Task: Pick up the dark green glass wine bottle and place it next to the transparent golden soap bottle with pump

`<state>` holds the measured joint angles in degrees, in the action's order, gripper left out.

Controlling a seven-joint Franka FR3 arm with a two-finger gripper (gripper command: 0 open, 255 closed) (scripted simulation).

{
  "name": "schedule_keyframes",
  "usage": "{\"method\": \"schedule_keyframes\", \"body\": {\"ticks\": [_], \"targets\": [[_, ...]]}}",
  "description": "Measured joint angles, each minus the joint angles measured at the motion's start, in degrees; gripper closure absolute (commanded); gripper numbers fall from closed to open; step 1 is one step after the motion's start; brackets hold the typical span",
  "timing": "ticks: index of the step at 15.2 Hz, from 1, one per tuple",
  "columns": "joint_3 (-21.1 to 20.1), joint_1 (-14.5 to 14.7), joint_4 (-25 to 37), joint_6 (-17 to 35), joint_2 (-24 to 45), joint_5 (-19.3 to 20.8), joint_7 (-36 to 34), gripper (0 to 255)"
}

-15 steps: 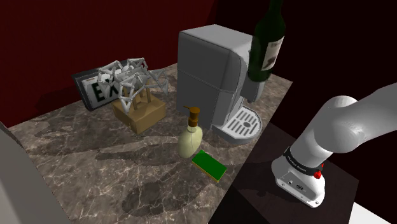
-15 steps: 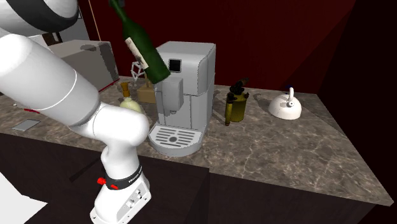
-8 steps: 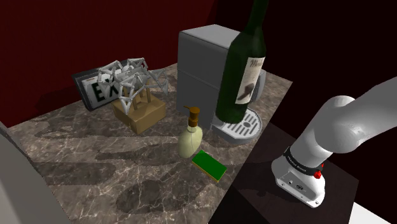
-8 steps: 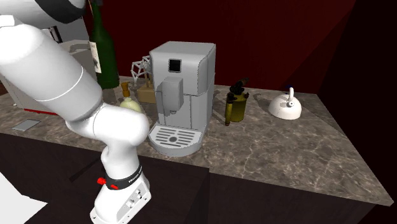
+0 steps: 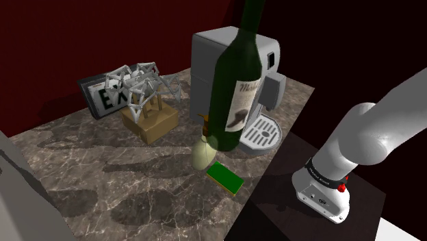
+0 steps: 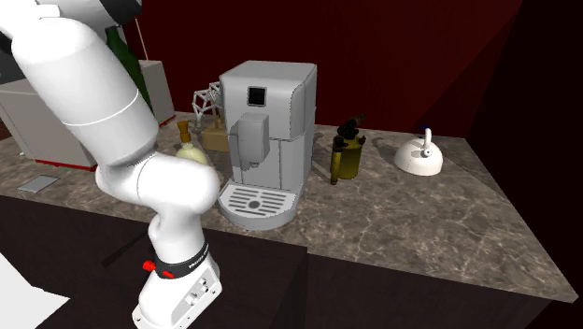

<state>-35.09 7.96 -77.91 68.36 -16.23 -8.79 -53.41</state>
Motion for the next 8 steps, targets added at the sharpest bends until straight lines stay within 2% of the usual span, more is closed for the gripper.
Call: {"method": "schedule_keyframes", "body": {"ticks": [3, 5, 7, 8], "targets": [[-6.9, 0.9, 6.6, -0.4, 7.1, 3.9, -6.9, 255], [-11.6, 2.8, 10.3, -0.5, 12.1, 7.8, -11.9, 255], [-16.3, 6.8, 16.6, -2.0, 19.6, 14.4, -17.6, 255], [-18.4, 10.9, 21.6, -3.9, 24.7, 19.1, -20.7, 255]]}}
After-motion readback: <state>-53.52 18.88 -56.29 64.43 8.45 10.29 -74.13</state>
